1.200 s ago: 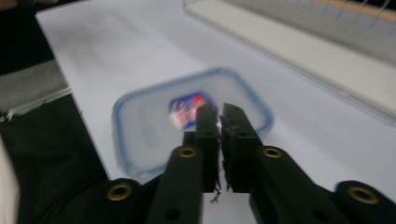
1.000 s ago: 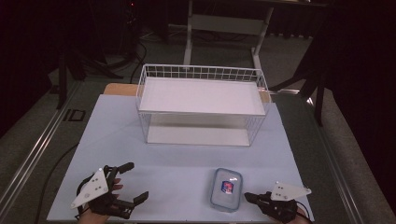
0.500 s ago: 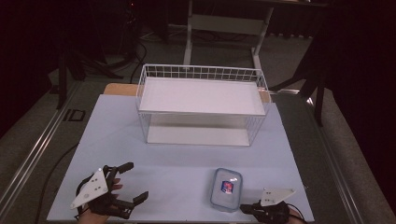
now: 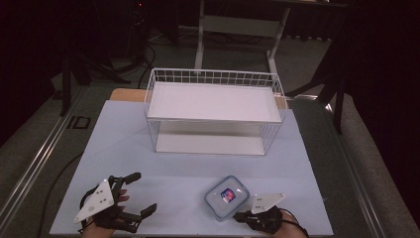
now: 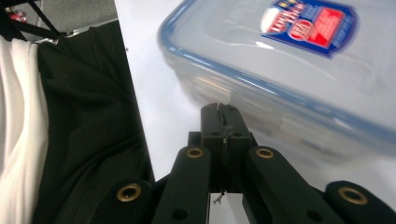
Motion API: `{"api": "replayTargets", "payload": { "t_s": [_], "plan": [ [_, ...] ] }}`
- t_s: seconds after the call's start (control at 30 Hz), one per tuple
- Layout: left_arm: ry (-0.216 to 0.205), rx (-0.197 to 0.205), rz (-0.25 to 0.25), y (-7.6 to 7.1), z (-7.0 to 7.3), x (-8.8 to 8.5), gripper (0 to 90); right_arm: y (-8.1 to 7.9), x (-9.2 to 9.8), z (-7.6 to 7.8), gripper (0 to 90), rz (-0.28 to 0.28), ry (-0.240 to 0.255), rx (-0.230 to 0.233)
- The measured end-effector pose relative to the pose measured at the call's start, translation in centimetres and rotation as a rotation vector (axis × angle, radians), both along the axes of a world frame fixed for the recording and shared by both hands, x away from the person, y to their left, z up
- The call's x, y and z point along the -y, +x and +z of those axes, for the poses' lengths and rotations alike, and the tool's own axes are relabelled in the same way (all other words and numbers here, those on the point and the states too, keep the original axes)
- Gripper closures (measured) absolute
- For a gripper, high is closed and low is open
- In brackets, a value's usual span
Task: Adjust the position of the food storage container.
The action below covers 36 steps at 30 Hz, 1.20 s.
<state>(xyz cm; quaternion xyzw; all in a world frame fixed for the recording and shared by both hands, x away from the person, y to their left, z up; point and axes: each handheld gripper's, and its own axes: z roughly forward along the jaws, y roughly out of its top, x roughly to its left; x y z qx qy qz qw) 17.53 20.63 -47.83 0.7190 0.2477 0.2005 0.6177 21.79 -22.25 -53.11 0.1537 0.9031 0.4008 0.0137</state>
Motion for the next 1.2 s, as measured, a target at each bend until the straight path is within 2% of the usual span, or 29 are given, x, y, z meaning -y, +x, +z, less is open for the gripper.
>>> {"api": "replayTargets", "payload": {
  "t_s": [0.23,0.37,0.43,0.63,1.0,1.2],
  "plan": [
    [0.004,0.004,-0.001,0.0,0.0,0.0,2.7,-0.1,-2.5,-0.2,89.8,0.046,-0.013,0.035],
    [0.008,0.004,-0.002,-0.1,0.0,0.1,2.7,0.1,-3.2,-0.1,89.8,0.046,-0.022,0.051],
    [0.008,0.003,-0.001,-0.1,0.0,0.0,2.8,0.6,-3.6,-0.2,89.8,0.039,-0.008,0.05],
    [0.006,0.003,0.0,-0.1,0.0,-0.1,2.8,1.8,-5.2,-0.4,89.8,0.022,-0.023,0.064],
    [0.008,0.001,-0.001,-0.1,0.0,-0.1,2.8,3.2,-6.2,-0.4,89.8,-0.013,-0.009,0.084],
    [0.007,0.0,-0.002,-0.1,0.0,-0.1,2.8,3.9,-6.8,-0.5,89.7,-0.014,-0.021,0.096]
  ]
}}
